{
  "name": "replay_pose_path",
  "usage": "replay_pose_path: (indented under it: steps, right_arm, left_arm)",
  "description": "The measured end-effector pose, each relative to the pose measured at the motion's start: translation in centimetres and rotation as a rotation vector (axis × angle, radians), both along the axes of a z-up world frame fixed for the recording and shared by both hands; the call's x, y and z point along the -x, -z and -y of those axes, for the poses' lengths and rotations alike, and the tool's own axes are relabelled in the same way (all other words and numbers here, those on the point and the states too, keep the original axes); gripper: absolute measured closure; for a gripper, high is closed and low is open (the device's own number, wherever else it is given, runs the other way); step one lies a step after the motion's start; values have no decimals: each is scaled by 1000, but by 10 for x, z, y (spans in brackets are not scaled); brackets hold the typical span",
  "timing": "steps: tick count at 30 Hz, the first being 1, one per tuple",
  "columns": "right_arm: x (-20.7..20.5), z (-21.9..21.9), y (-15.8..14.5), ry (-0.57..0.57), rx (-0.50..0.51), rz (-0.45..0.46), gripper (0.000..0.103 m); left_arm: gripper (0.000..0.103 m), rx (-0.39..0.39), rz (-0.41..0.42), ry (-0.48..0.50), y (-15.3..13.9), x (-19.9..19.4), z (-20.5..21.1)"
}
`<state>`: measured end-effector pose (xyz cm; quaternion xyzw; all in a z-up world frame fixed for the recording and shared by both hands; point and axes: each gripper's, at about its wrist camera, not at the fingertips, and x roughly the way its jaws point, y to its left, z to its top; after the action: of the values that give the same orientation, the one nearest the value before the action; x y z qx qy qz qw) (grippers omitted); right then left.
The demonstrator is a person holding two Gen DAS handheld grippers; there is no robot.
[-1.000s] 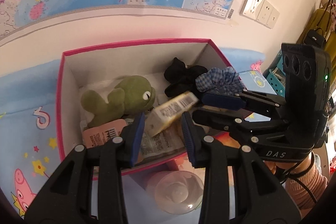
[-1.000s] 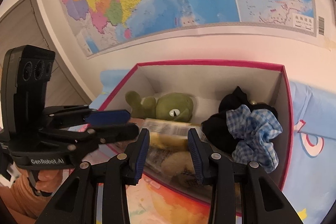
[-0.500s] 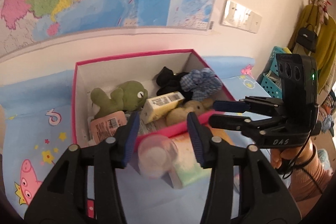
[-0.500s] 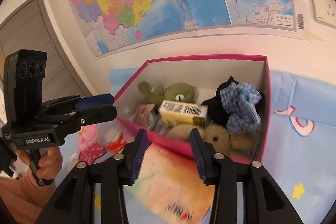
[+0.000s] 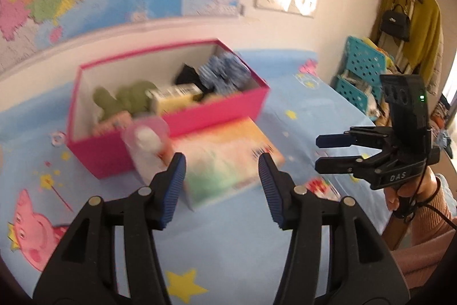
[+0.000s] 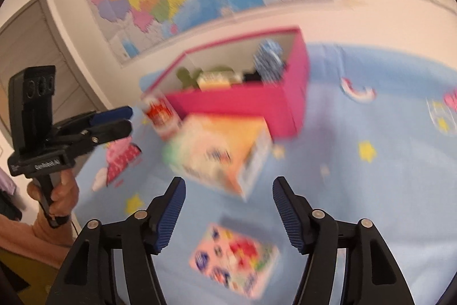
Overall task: Organize soft objects
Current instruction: 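Move the right tool down to the pink floral tissue pack, then grasp the pink floral tissue pack with the right gripper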
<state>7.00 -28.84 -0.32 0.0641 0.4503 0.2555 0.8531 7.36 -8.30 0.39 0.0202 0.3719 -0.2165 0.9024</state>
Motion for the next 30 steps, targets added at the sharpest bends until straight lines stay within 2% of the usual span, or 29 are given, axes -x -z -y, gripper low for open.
replay_pose_path:
  steps: [9, 15, 22, 26, 28, 30]
  right_arm:
    - [25, 14, 41, 19, -16, -146, 37]
    - [27, 6, 45, 13, -44, -155, 37]
    - [26, -13, 48, 13, -95, -168, 37]
    - [24, -20, 50, 14, -91, -170, 37]
    - [24, -18, 49, 17, -89, -173, 37]
    - [23, -15, 49, 18, -81, -175, 37]
  left_arm:
    - [48, -4, -165, 86, 48, 18, 29]
    - [48, 23, -229, 116, 62, 24, 37]
    - [48, 22, -258, 104, 67, 25, 34]
    - [48, 44, -309, 114, 73, 28, 32]
    - [50, 59, -324, 138, 75, 31, 35]
    - [59, 69, -335, 154, 77, 33, 39]
